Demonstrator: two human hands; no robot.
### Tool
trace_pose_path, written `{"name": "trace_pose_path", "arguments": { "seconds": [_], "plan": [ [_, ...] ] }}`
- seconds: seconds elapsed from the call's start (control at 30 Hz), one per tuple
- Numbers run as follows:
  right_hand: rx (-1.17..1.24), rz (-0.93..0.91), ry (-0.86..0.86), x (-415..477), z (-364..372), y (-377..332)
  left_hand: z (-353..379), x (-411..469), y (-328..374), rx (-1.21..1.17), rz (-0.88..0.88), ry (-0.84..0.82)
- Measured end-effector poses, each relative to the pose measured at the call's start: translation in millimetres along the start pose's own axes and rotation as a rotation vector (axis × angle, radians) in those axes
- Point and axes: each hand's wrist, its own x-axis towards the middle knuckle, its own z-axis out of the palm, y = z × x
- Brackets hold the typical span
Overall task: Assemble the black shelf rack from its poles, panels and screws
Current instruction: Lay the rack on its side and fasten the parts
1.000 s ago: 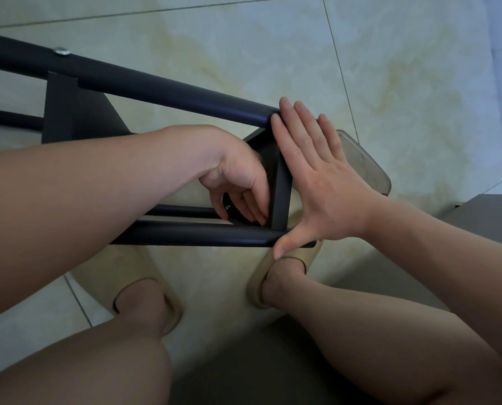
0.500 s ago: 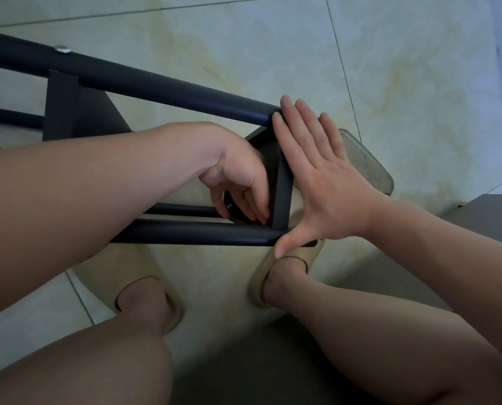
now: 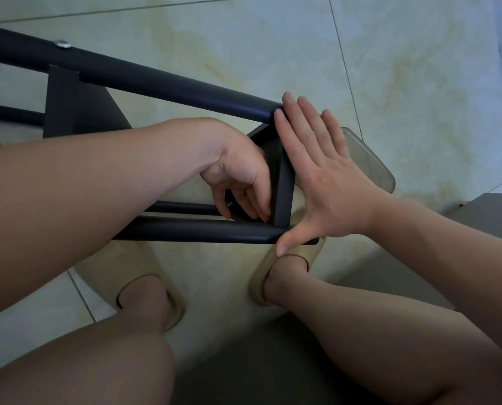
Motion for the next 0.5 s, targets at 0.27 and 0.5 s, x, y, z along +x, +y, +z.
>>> {"name": "trace_pose_path", "arguments": {
  "seconds": [0.27,0.5],
  "plan": [
    [0.0,0.002,0.002,-0.4,0.6,-0.3,1.6,1.4,-1.8,-0.029,0.019,0.02],
    [0.007,-0.003,0.007,0.0,1.3,0.0,-0.4,1.0,-0.5,-0.015,0.008,-0.003]
  ]
}}
